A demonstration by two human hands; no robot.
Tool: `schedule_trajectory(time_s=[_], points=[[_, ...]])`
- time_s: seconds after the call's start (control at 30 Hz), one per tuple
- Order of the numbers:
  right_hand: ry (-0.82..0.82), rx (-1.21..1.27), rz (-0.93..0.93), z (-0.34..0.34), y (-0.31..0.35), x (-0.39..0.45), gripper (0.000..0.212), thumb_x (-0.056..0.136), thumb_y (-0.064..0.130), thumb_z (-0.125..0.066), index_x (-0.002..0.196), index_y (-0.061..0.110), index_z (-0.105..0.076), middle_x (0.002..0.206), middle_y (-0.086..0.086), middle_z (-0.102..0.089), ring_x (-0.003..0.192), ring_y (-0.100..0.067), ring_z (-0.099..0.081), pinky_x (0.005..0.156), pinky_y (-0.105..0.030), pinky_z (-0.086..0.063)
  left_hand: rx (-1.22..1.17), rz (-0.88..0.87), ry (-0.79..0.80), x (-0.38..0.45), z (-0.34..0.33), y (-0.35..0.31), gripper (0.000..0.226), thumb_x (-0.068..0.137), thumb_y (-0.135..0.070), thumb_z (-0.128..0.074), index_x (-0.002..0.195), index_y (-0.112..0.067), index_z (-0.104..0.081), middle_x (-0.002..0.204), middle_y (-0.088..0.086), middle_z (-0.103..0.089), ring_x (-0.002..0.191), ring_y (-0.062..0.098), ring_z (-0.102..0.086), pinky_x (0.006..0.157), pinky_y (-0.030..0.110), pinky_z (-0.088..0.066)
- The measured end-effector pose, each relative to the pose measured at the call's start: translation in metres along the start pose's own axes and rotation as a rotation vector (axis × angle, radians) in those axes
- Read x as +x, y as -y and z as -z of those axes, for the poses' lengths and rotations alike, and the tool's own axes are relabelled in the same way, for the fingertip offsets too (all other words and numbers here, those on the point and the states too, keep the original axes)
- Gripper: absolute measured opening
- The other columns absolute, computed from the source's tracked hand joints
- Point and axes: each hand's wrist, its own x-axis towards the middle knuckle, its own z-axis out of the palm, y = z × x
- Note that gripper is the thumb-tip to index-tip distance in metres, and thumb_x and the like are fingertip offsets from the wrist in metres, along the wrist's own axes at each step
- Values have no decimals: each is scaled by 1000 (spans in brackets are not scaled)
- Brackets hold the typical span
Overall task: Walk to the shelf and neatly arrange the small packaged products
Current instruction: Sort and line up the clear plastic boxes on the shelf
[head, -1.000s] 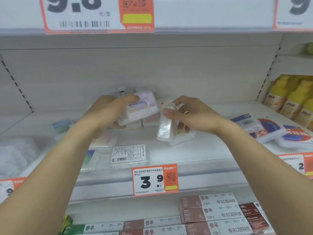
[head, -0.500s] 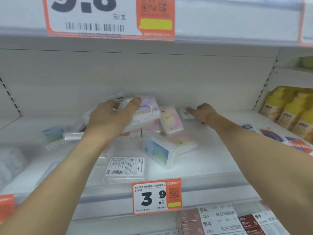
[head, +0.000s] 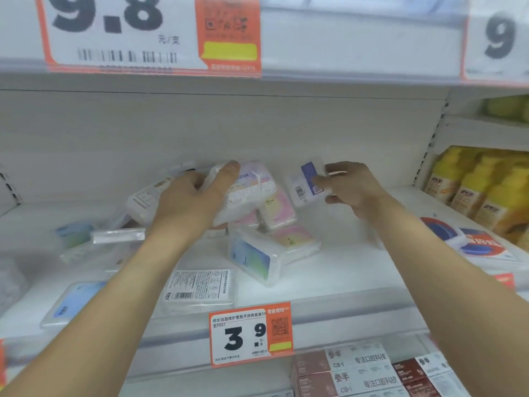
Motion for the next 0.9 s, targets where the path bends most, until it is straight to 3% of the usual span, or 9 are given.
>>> schedule_trajectory(time_s=[0.1,0.23,0.37,0.43,0.5,0.63,0.73,0.83,0.9], points=[[-4,212,36,29,11,-27,22,83,23,-77,102,13,-72,86,-1,-71,81,-20,-65,76,-32,-52,-62,25,37,-8,-14,-10,73,57,-82,-60,94,-20,-72,99,2,-72,86,22,-72,68,42,-61],[157,122,169,56,8,-56,24,79,16,-80,102,22,-74,105,-4,-73,95,-28,-68,84,-47,-52,-22,-47,40,-17,-35,-20,75,55,-79,-61,96,-17,-69,97,5,-69,85,22,-71,65,39,-62],[336,-256,243,88,0,-78,24,81,11,-78,99,26,-74,103,22,-71,92,-1,-65,76,-18,-50,60,-87,44,-20,-50,-25,74,55,-88,-57,85,-22,-67,82,1,-68,85,29,-70,79,51,-57],[369,-277,159,100,-5,-82,25,84,1,-67,94,22,-73,100,-1,-70,73,-21,-56,50,-29,-41,107,-101,40,-22,-55,-27,70,58,-86,-55,82,-21,-66,76,-2,-64,83,28,-68,82,50,-56],[367,-320,75,102,-9,-83,33,84,-7,-55,87,19,-74,99,-18,-71,62,-24,-52,48,-27,-30,133,-107,40,-23,-58,-28,69,60,-85,-53,82,-20,-66,75,-3,-63,82,25,-67,83,49,-57],[456,-294,-52,97,-10,-87,20,87,-7,-57,88,2,-75,93,-12,-75,61,-10,-65,48,-17,-45,165,-108,50,-26,-62,-31,56,72,-75,-58,86,-21,-65,78,-3,-64,71,15,-64,61,26,-54],[340,-411,69,99,-6,-86,13,81,3,-75,93,7,-74,83,9,-72,54,1,-60,41,-12,-40,241,-143,43,-28,-64,-30,52,77,-72,-56,90,-23,-65,82,-8,-64,79,14,-62,68,30,-45],[223,-371,126,115,2,-78,33,78,-11,-64,97,16,-69,107,-1,-70,82,-15,-68,52,-17,-50,258,-132,60,-30,-68,-31,52,76,-73,-56,88,-23,-65,77,-9,-63,76,12,-61,64,30,-43],[122,-352,85,138,7,-74,35,78,-15,-57,87,18,-67,104,-4,-71,86,-21,-68,61,-23,-55,270,-131,88,-32,-72,-31,49,76,-71,-59,80,-23,-60,70,-11,-57,68,12,-56,58,28,-37]])
